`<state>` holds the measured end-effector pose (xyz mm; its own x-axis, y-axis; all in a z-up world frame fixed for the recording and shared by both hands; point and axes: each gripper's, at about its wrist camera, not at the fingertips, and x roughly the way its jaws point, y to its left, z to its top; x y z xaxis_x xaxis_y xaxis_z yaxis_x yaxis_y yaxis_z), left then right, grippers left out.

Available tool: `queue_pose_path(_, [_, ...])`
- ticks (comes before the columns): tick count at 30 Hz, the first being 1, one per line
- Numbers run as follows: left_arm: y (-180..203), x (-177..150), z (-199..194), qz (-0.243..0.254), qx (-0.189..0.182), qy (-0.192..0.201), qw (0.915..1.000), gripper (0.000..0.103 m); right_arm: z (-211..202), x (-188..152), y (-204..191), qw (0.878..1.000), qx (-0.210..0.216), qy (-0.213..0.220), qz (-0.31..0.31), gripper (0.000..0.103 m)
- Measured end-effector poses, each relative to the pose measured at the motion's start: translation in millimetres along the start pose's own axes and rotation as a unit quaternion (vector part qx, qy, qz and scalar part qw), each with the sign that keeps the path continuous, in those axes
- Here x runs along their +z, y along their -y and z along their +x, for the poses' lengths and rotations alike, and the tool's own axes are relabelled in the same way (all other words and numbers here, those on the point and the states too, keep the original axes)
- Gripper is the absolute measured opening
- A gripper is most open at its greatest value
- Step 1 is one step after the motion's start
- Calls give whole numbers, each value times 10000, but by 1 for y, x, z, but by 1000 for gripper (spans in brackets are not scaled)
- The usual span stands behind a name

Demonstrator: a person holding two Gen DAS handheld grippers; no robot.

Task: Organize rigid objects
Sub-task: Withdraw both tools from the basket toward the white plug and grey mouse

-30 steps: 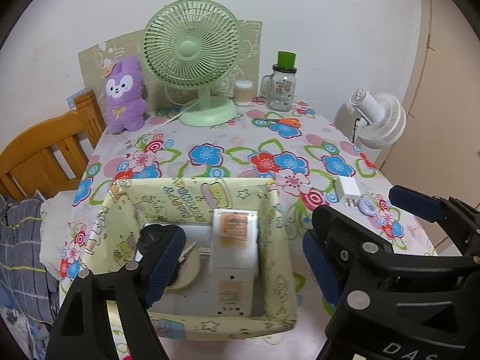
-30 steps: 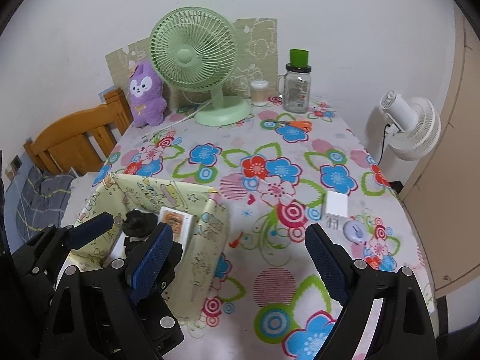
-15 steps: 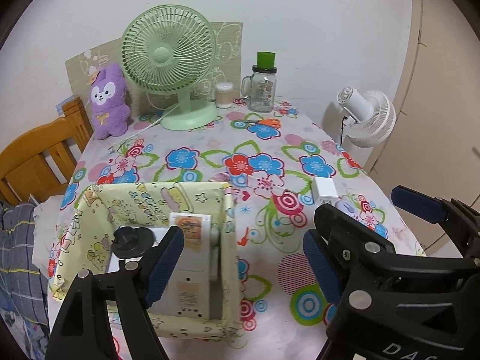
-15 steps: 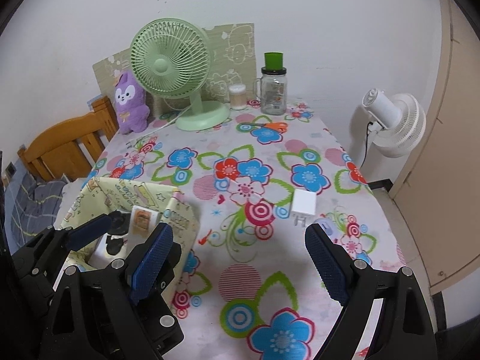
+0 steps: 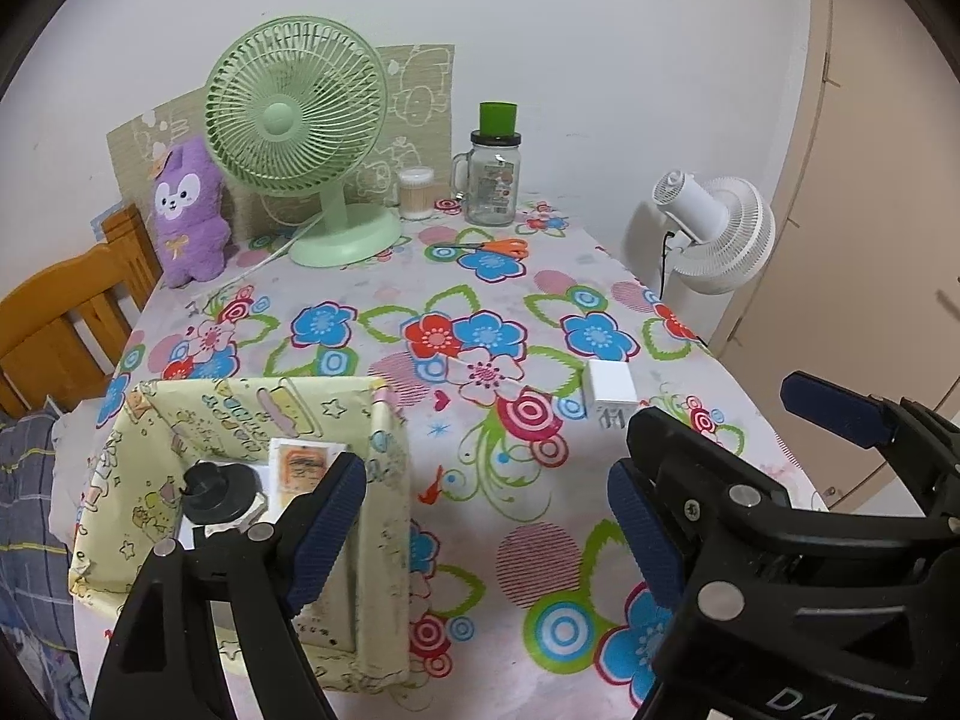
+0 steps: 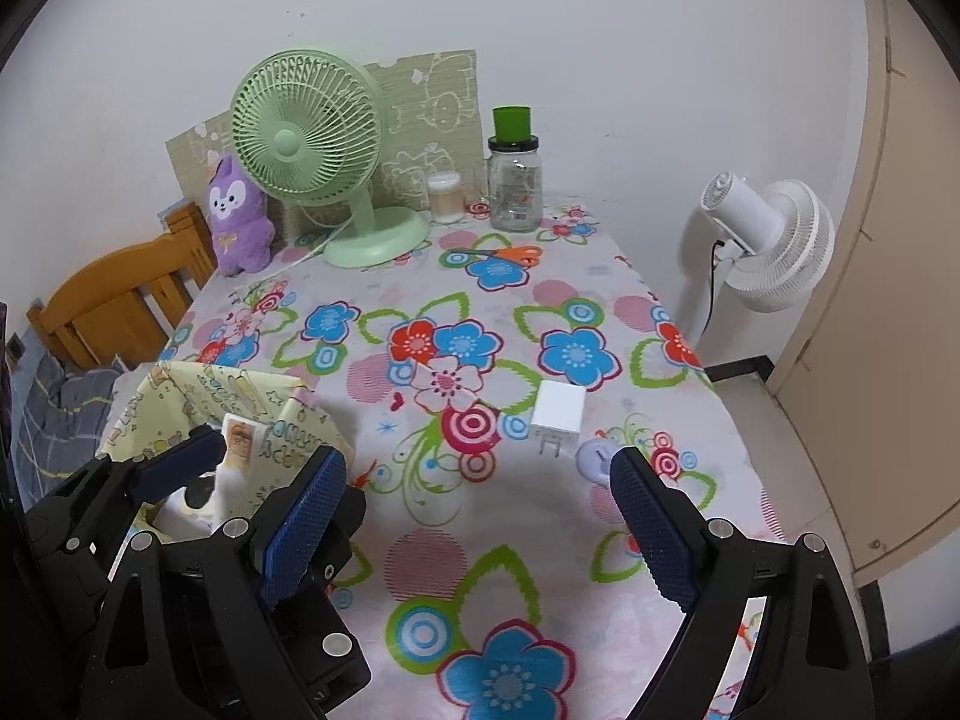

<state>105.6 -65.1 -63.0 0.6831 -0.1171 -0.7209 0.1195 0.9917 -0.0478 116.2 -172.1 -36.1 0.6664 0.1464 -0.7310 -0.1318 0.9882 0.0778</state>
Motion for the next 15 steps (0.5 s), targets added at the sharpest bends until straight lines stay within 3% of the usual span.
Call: queue_pose_path(15, [30,0,25,-23,-106,29,9999,85,14,0,33,9999,-51,48,-145,92])
